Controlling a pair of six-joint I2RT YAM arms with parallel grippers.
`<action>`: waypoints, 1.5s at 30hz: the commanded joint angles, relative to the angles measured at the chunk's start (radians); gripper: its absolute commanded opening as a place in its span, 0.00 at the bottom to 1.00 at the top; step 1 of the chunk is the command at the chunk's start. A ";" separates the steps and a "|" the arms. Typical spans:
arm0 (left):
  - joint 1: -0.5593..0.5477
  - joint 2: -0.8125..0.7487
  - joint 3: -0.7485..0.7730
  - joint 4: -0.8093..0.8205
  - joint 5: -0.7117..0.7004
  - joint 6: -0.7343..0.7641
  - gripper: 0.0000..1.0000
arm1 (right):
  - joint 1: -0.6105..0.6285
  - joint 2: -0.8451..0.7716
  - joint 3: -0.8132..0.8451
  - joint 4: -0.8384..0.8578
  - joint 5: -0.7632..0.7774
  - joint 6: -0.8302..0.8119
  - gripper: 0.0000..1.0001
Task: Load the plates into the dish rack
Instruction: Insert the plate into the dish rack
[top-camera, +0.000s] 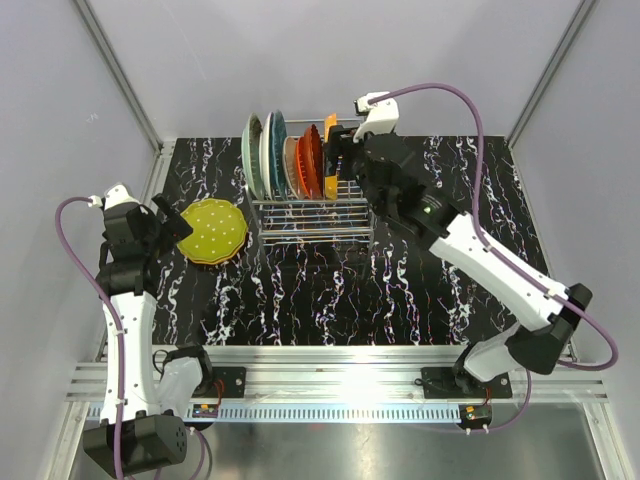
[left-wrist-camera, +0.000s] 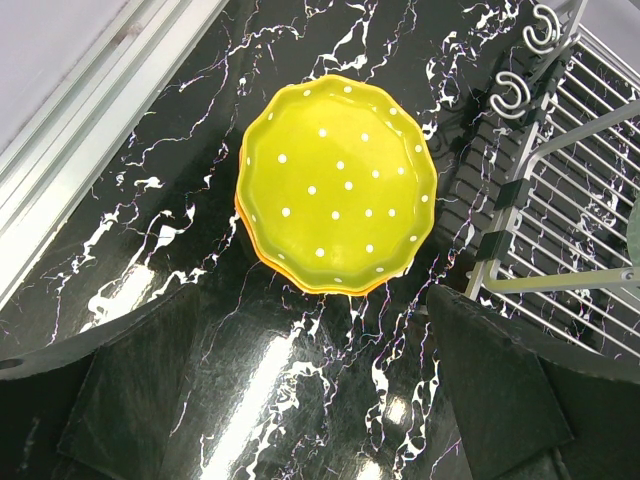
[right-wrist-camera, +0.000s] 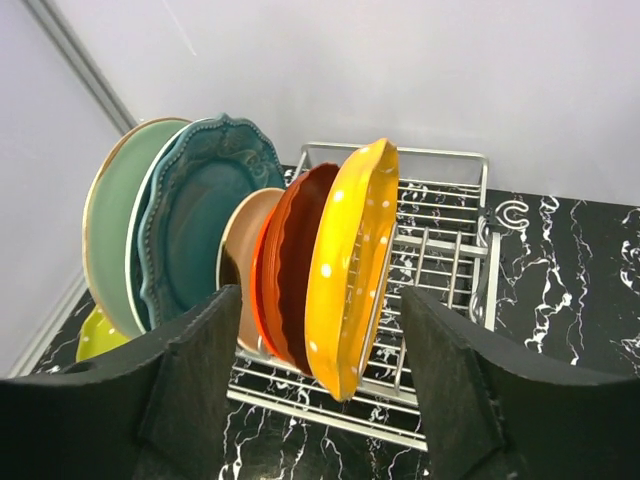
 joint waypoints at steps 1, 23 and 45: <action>-0.004 0.007 -0.004 0.038 -0.010 0.015 0.99 | 0.004 -0.086 -0.039 0.025 -0.056 0.017 0.74; -0.006 0.090 -0.007 0.034 -0.001 0.012 0.99 | 0.002 -0.592 -0.672 0.077 -0.211 0.018 0.49; -0.006 0.185 -0.007 0.029 0.016 0.011 0.99 | 0.004 -0.741 -0.903 0.122 -0.135 0.070 0.49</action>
